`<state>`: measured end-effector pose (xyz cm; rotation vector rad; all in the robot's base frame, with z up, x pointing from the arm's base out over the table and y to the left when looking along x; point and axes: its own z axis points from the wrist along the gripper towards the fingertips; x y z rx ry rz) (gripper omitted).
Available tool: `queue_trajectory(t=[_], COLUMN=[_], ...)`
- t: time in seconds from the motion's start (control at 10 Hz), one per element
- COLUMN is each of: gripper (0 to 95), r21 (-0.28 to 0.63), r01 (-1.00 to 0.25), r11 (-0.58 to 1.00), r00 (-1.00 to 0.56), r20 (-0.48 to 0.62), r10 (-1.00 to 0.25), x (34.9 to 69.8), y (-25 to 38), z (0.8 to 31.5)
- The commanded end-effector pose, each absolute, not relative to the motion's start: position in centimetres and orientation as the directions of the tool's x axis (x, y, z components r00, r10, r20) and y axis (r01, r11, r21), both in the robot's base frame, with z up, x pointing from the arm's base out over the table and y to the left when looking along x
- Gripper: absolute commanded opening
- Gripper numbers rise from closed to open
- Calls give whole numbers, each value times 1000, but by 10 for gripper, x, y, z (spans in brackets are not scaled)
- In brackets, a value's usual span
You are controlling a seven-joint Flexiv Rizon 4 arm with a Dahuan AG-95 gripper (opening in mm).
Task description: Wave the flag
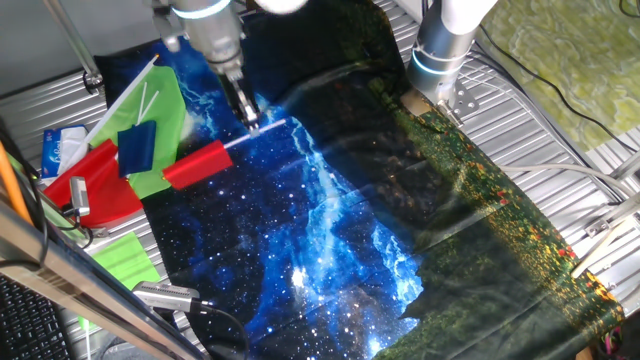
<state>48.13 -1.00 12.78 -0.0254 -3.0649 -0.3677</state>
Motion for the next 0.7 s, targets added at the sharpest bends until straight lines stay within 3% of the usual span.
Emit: queue_trajectory(t=[0.1,0.6,0.7], gripper=[0,0,190], r21=[238,245,249], r01=[29,10,10], r11=[971,969,968], r00=[-999,-999,-999], r20=[46,42,41], r10=[19,0,-1], x=[481,479,479], y=[-2,3,4], z=[121,112,111])
